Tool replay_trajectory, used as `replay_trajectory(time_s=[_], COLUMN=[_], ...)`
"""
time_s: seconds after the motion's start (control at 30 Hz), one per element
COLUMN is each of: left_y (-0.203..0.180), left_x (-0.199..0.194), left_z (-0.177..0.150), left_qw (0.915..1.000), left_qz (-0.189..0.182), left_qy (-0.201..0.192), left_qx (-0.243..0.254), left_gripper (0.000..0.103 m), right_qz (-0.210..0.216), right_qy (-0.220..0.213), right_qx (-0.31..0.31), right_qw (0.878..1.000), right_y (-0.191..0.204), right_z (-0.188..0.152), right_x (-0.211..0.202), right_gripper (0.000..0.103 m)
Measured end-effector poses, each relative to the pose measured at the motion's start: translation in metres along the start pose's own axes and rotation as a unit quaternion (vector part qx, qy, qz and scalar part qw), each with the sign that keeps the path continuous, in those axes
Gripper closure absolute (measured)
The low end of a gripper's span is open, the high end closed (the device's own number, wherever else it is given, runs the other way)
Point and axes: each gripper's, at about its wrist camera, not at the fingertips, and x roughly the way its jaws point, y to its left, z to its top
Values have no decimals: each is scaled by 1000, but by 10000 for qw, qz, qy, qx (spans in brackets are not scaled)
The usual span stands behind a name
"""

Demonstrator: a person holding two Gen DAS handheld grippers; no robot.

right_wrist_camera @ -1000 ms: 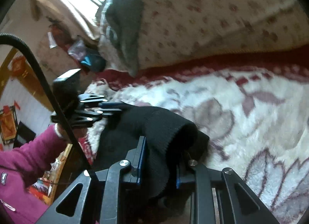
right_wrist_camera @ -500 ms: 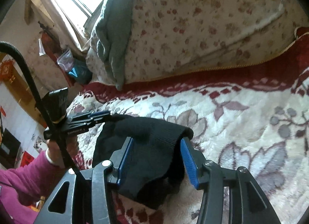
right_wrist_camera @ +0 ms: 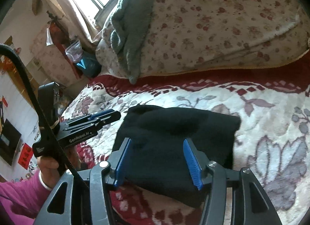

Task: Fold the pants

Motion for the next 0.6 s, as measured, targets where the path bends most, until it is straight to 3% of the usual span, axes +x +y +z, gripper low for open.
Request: replay_trajectory(time_s=[0.17, 0.6], left_y=[-7, -12], left_x=[-8, -11], left_z=[-5, -14], left_qw=[9997, 9992], left_qz=[146, 252], left_qy=[-134, -130], left_qx=[-117, -293], left_gripper=[79, 79], right_qz=[-226, -328], right_qy=[-52, -29], right_qx=[-149, -83], right_qw=[9996, 9994], right_y=[12, 10], right_z=[-2, -5], right_x=[1, 1], right_gripper=[43, 42])
